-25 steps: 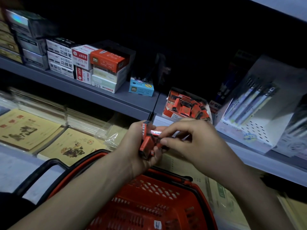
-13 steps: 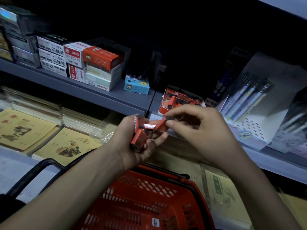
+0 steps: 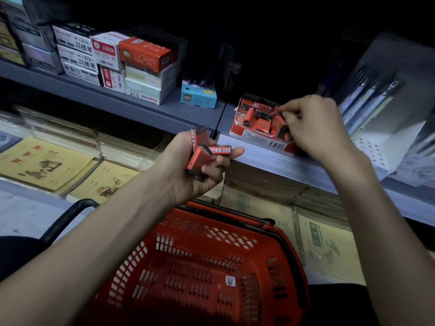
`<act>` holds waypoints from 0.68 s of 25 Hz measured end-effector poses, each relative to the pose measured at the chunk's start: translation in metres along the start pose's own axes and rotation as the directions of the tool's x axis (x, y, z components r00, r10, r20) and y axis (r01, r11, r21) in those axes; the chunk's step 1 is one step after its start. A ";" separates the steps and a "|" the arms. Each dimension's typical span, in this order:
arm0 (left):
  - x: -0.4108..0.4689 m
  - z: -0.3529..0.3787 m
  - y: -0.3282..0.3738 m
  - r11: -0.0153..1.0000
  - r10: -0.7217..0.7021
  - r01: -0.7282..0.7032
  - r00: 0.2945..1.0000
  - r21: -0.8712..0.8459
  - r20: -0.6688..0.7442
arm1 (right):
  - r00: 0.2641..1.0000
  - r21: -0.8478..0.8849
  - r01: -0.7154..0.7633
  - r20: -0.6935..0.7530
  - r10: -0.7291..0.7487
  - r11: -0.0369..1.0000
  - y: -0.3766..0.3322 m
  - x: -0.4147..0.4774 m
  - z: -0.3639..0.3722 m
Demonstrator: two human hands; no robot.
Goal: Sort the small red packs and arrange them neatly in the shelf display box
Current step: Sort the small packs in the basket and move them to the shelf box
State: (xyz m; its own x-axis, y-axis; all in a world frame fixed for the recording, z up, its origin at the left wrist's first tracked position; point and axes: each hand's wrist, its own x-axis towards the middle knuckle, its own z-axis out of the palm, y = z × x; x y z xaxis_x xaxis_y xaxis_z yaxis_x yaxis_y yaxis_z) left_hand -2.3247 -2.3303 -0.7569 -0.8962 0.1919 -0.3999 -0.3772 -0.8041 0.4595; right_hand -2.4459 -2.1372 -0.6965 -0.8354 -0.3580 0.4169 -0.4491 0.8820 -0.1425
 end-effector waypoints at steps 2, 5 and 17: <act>-0.001 0.003 0.000 1.000 -0.002 0.002 1.000 -0.011 0.012 | 0.997 0.006 0.037 -0.064 -0.037 0.999 -0.004 -0.007 -0.001; -0.001 0.004 -0.005 1.000 0.002 -0.003 0.999 0.013 0.036 | 0.994 0.276 0.040 -0.106 -0.011 0.960 -0.024 -0.037 -0.012; 0.002 0.009 -0.021 0.995 0.027 -0.029 1.000 0.093 0.016 | 0.972 0.762 -0.234 0.166 0.167 0.604 -0.055 -0.069 0.000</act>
State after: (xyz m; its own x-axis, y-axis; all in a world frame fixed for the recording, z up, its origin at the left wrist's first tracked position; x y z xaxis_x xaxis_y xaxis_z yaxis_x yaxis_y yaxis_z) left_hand -2.3212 -2.3079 -0.7597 -0.9098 0.1789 -0.3745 -0.3715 -0.7532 0.5428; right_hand -2.3630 -2.1612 -0.7174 -0.9394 -0.2519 0.2327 -0.3176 0.3830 -0.8674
